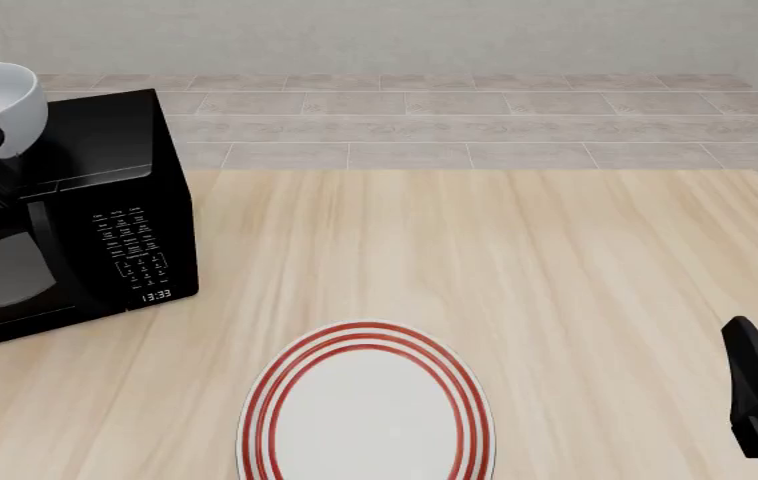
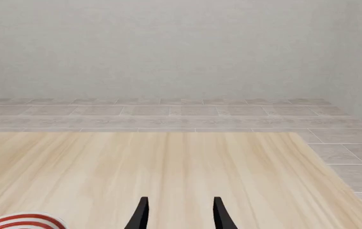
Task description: Pick up the white bowl and put it on the plate.
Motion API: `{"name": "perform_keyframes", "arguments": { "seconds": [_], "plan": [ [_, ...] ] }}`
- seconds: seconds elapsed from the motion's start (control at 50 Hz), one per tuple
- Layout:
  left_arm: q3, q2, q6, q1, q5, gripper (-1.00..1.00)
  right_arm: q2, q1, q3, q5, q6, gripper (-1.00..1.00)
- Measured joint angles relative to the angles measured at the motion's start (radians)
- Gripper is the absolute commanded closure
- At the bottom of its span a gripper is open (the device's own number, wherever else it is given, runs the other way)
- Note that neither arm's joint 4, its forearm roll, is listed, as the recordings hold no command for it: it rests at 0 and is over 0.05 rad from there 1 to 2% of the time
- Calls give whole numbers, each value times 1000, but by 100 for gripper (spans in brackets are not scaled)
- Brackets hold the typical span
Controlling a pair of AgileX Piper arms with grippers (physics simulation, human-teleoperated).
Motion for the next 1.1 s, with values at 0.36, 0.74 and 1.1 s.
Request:
{"name": "perform_keyframes", "arguments": {
  "seconds": [0.36,0.74,1.1],
  "plan": [
    [25,62,2,15,-88,-100,0,0,0,0,0,-100],
    [3,88,2,35,-85,-100,0,0,0,0,0,-100],
    [-8,116,-1,45,-103,-100,0,0,0,0,0,-100]
  ]
}}
